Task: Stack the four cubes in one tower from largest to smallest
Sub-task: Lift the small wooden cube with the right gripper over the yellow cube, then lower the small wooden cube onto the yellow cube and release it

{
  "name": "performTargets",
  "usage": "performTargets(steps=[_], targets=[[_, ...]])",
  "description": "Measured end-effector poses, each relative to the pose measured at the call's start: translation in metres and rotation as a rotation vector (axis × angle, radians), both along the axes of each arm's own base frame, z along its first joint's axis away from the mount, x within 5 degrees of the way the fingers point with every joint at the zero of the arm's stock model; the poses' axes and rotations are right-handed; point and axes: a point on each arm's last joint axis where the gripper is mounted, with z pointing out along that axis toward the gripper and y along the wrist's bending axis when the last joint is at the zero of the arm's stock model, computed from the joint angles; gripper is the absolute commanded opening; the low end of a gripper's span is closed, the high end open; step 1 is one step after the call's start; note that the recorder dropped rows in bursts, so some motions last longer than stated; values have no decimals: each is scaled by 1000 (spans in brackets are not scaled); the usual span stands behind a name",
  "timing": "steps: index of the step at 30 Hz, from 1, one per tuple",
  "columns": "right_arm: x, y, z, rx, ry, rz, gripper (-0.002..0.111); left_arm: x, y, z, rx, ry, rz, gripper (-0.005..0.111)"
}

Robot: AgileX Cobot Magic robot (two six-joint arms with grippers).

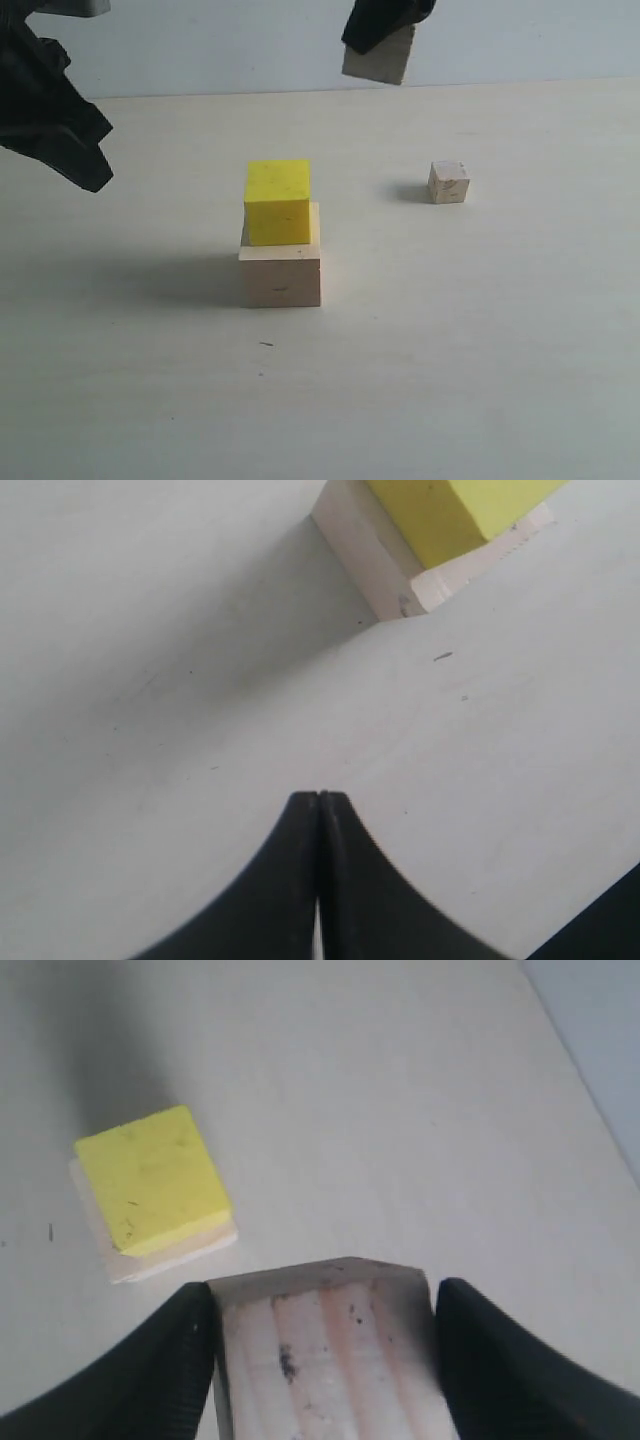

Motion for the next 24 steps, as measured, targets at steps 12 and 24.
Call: performTargets(steps=[12,24], targets=[[-7,56,-27,-41,12,214,0,0,0,0,1,-4,-14,0],[-2,75,-44,-49,38,249,0,0,0,0,5,-9,-28,0]])
